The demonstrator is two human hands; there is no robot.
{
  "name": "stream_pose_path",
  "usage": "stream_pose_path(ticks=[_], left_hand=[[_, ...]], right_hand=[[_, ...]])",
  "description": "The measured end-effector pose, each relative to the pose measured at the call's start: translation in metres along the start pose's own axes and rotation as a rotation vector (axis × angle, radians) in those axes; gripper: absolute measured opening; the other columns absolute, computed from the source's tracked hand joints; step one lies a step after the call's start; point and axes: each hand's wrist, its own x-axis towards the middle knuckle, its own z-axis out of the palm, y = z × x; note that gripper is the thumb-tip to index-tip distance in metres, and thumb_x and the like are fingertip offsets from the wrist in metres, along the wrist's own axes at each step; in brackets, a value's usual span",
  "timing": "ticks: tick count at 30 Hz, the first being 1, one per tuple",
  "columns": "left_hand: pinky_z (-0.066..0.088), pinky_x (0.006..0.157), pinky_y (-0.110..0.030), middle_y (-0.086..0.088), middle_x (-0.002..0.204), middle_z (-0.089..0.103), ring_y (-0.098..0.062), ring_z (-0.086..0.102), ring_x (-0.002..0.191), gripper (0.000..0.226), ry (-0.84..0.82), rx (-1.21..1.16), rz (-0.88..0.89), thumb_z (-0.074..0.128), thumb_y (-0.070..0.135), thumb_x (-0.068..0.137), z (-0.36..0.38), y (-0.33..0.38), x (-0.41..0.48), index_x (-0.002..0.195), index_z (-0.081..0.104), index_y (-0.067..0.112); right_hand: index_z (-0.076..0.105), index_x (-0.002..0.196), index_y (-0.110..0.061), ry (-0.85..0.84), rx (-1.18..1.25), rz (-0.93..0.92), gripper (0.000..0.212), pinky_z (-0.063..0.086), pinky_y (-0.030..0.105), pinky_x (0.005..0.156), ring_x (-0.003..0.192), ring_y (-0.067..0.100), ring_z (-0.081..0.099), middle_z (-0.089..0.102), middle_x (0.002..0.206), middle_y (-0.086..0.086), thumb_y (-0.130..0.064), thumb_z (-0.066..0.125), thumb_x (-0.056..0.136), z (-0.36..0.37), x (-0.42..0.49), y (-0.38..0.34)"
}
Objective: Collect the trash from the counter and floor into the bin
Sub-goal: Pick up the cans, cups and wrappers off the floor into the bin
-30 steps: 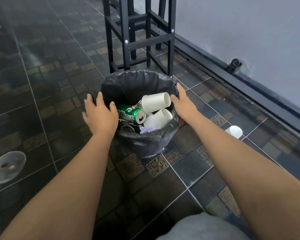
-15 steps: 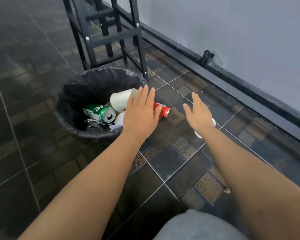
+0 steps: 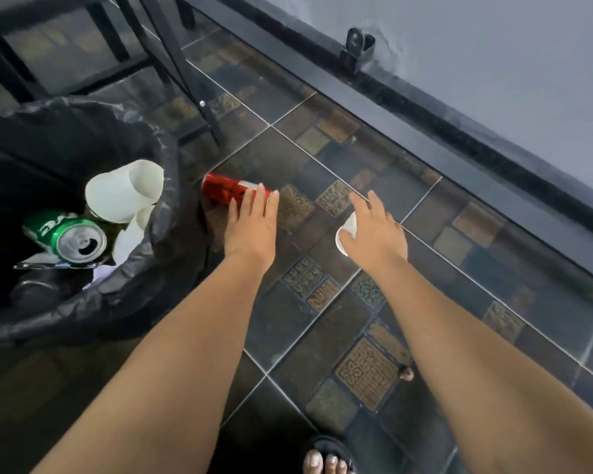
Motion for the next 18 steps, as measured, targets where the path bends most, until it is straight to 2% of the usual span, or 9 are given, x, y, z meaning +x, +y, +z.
stream_pose_path(ticks=[3,7,10,14,18], left_hand=[[0.007,0.12,-0.052,-0.007,0.165,-0.005,-0.028,-0.007,0.151,0.092,-0.03,0.011,-0.052,0.057,0.006,0.091,0.004,-0.004,0.021,0.157,-0.004,0.02],[0.006,0.12,-0.055,-0.007,0.165,-0.008,-0.03,-0.009,0.15,0.096,-0.078,0.037,-0.126,0.061,0.008,0.09,0.011,-0.007,0.05,0.157,-0.006,0.023],[0.006,0.12,-0.054,-0.009,0.165,0.003,-0.032,-0.001,0.151,0.093,-0.071,0.041,-0.154,0.062,0.008,0.089,0.014,-0.009,0.06,0.158,0.002,0.023],[0.017,0.118,-0.051,-0.011,0.148,0.036,-0.032,0.029,0.139,0.073,0.038,0.116,-0.145,0.062,0.02,0.089,0.017,-0.006,0.061,0.152,0.025,0.016],[0.017,0.118,-0.052,-0.011,0.135,0.045,-0.033,0.04,0.131,0.071,0.06,0.1,-0.158,0.076,0.021,0.076,0.021,-0.006,0.058,0.135,0.037,0.02]], right_hand=[[0.031,0.148,-0.022,0.057,0.086,-0.005,0.058,0.04,0.044,0.102,0.131,0.033,0.041,0.034,0.151,0.006,-0.032,0.051,0.095,0.008,0.01,0.0],[0.037,0.145,-0.02,0.133,0.093,-0.06,0.056,0.041,0.041,0.101,0.126,0.029,0.046,0.045,0.142,0.006,-0.037,0.053,0.094,0.017,0.025,0.002],[0.044,0.139,-0.017,0.159,0.092,-0.086,0.052,0.044,0.042,0.097,0.119,0.031,0.051,0.05,0.135,0.007,-0.039,0.054,0.093,0.025,0.028,0.003],[0.042,0.139,-0.02,0.126,0.102,-0.058,0.053,0.051,0.043,0.086,0.117,0.032,0.051,0.042,0.141,0.003,-0.039,0.056,0.092,0.036,0.024,0.005],[0.036,0.143,-0.024,0.083,0.125,-0.028,0.056,0.052,0.044,0.086,0.12,0.033,0.049,0.032,0.145,0.002,-0.037,0.058,0.093,0.034,0.022,0.003]])
